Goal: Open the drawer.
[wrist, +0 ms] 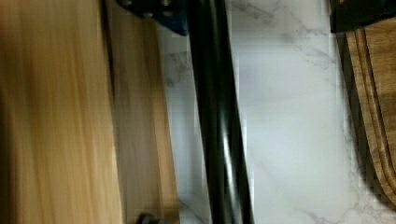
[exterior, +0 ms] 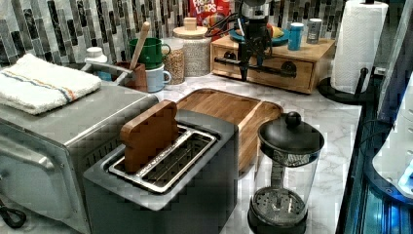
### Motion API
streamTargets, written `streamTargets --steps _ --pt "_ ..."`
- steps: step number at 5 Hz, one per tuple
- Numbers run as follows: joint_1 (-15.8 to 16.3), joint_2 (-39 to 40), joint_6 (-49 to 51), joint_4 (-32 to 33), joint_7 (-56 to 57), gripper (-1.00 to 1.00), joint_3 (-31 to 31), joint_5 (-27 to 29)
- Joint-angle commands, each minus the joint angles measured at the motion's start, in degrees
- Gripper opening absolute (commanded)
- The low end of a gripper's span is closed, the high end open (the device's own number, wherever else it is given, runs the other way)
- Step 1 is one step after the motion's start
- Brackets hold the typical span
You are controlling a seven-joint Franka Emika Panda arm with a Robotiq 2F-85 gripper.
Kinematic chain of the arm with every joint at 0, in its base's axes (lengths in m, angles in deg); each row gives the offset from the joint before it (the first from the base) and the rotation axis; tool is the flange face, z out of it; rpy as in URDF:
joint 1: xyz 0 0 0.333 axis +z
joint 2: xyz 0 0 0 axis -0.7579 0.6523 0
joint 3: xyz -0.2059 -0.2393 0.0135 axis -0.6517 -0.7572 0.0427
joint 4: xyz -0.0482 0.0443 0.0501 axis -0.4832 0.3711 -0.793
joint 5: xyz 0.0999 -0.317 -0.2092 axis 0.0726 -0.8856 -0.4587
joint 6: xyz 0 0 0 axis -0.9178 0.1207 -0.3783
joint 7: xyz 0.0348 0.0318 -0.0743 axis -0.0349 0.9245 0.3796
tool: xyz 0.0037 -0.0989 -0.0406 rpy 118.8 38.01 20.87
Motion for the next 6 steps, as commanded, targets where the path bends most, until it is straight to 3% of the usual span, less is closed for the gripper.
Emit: streamTargets --steps 1,6 --pt "7.2 1.0 -7.1 2.9 -6.5 1.0 8.1 1.4" --pt "14.7 -1.7 -4.6 4.5 -18.0 1.0 15.8 3.8"
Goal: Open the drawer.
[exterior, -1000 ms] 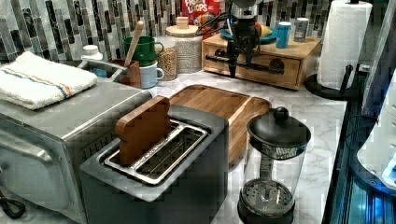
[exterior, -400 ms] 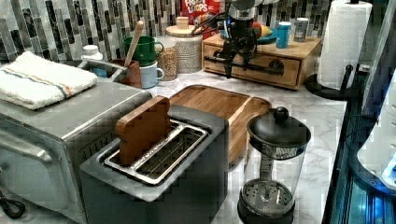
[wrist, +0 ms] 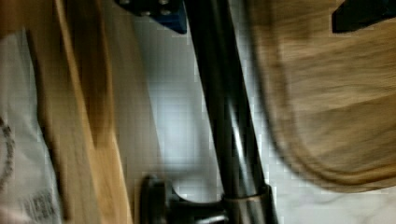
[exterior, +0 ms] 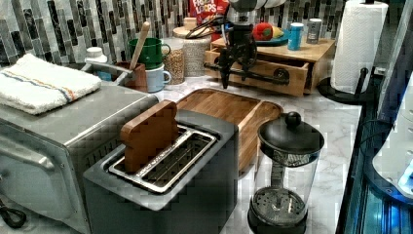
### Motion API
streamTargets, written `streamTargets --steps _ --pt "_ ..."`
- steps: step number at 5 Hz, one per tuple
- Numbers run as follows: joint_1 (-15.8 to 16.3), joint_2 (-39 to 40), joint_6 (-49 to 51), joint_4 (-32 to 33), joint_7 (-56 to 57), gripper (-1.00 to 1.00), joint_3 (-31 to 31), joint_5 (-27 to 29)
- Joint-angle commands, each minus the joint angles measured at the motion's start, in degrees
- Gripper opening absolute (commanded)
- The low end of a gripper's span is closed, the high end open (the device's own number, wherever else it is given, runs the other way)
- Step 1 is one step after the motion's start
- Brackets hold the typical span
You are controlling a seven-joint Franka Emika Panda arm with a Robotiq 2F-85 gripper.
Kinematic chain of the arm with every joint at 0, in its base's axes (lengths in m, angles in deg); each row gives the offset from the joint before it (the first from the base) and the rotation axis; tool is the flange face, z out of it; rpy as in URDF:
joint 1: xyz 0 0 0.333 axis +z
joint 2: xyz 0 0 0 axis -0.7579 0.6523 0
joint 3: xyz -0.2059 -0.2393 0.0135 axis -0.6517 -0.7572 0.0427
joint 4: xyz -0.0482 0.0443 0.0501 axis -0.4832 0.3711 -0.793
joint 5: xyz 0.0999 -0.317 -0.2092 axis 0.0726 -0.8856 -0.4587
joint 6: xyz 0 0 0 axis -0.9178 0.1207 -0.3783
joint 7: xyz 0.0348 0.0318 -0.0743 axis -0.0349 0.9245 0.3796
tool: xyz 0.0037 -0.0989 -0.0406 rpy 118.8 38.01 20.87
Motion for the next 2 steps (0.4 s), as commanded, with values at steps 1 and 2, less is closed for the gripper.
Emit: streamTargets --steps 1,2 --pt "14.3 -3.1 2.0 2.3 -13.6 1.0 10.0 0.2" --pt "16.6 -3.1 2.0 1.9 -18.0 1.0 9.1 -0.5"
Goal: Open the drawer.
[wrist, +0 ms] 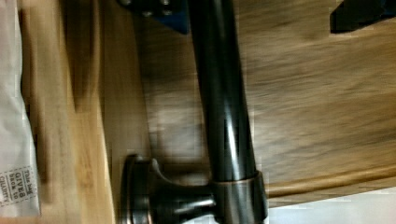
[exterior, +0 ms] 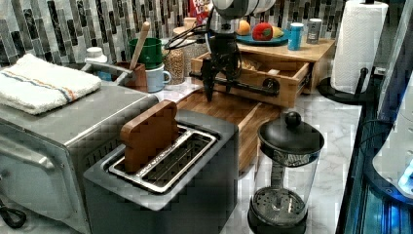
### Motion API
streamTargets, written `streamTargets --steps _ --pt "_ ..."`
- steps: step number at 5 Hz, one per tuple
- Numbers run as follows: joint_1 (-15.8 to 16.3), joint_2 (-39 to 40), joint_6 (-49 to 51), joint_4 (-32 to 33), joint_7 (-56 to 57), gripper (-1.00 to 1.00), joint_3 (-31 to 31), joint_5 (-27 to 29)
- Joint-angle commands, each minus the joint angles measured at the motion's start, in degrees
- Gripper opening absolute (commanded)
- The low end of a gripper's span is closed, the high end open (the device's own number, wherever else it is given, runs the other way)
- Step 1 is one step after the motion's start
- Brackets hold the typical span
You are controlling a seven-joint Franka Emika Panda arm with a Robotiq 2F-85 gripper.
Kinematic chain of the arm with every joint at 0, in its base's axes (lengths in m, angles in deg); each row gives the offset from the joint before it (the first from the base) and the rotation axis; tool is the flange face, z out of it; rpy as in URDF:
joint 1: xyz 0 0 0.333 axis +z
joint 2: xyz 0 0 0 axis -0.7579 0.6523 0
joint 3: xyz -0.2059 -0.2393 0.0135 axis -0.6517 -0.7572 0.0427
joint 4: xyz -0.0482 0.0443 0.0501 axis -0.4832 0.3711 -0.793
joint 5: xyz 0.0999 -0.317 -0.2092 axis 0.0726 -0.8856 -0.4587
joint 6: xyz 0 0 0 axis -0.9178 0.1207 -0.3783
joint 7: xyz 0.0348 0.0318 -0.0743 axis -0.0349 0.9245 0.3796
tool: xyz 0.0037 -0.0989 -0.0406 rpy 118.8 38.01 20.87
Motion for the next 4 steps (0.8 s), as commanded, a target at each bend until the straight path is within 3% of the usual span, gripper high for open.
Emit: streamTargets --steps 1,4 --pt "11.3 -2.5 1.1 0.2 -14.1 1.0 6.4 0.8" --pt "11.0 -2.0 0.8 -0.5 -16.9 1.0 7.5 -0.7"
